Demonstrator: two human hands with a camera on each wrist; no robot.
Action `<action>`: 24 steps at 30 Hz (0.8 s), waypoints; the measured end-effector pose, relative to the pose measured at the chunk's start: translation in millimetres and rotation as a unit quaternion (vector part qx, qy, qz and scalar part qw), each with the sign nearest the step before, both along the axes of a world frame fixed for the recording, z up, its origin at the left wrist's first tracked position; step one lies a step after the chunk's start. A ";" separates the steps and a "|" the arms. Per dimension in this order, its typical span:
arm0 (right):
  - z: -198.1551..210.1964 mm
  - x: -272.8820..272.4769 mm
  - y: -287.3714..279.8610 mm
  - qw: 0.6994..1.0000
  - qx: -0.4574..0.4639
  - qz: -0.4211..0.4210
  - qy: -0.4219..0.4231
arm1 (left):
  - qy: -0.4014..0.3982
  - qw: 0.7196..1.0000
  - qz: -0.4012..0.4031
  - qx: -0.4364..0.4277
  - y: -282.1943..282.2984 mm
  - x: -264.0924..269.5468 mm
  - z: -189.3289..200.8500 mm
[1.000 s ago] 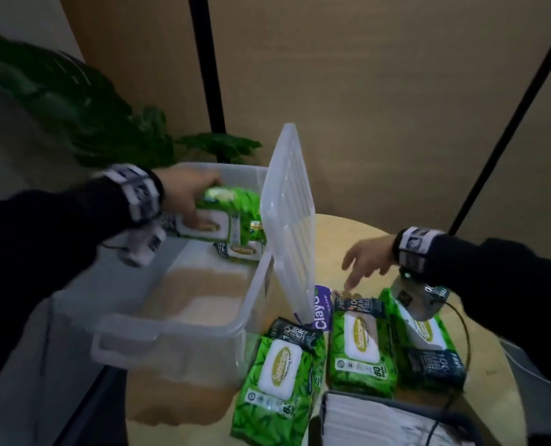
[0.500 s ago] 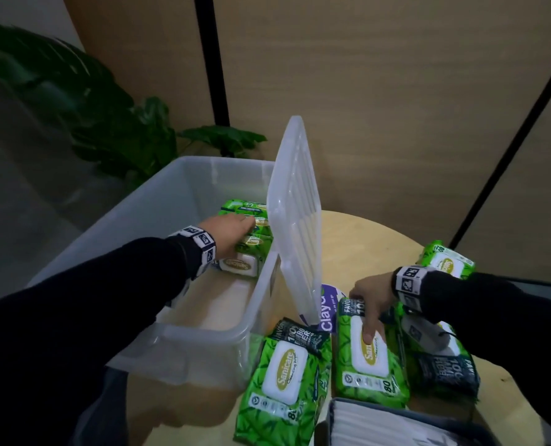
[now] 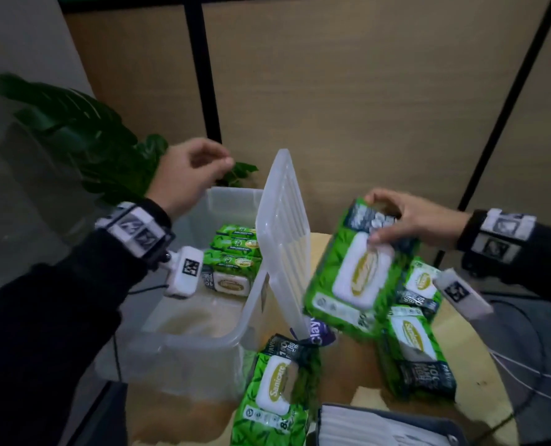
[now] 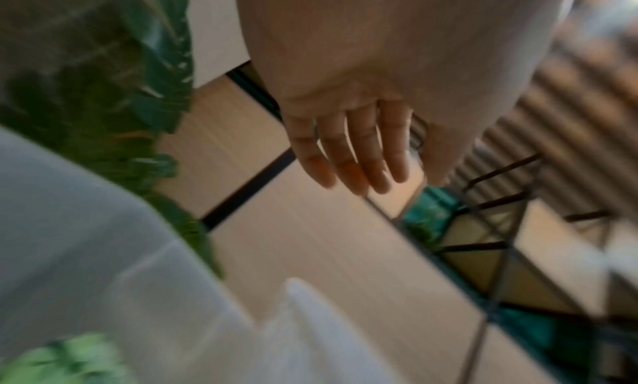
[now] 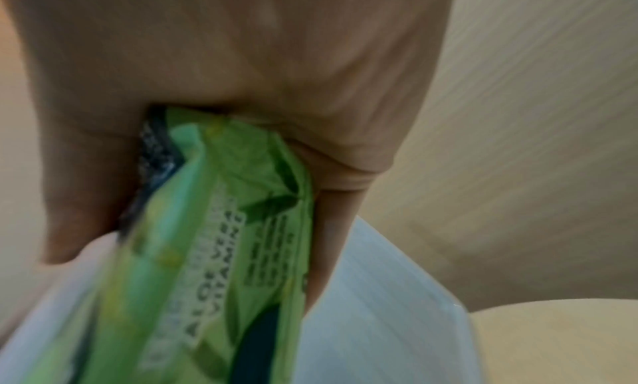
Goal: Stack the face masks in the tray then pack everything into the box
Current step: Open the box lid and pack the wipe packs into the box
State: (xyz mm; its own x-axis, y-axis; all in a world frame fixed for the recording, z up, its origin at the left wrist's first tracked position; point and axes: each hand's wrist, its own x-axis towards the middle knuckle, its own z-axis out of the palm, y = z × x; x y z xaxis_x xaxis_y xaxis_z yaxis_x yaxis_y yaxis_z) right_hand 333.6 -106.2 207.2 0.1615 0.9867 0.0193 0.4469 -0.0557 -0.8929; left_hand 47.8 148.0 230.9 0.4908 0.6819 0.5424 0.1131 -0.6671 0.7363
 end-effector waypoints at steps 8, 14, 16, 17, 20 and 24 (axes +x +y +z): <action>105.0 -93.1 -2.6 0.973 0.205 -0.040 0.100 | 0.044 0.980 -0.186 -0.050 -145.9 9.6 27.2; 91.8 -118.3 6.5 0.990 0.094 0.037 0.101 | -0.199 0.903 -0.232 -0.303 -134.4 -7.3 31.7; 82.1 -124.5 13.1 0.992 0.112 0.035 0.054 | -0.187 0.944 -0.182 -0.204 -124.2 -21.5 47.0; 81.1 -125.7 17.5 0.991 0.130 0.019 0.035 | -0.139 0.983 -0.110 -0.058 -115.7 -30.8 55.6; 89.8 -123.2 32.7 0.984 0.174 0.005 -0.033 | 0.132 0.871 0.063 0.469 -98.0 -52.3 83.9; 89.7 -121.6 46.2 0.972 0.197 0.026 -0.127 | 0.349 0.751 0.054 0.557 -103.9 -50.7 111.9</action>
State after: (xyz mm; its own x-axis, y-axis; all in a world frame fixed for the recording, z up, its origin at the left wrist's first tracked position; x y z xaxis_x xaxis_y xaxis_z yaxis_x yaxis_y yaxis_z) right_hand 212.0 -59.9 296.9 0.0530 0.9015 0.4295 0.6493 0.2957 -0.7007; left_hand -2.9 44.1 342.8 0.8955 0.0521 0.4419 0.3108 -0.7841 -0.5372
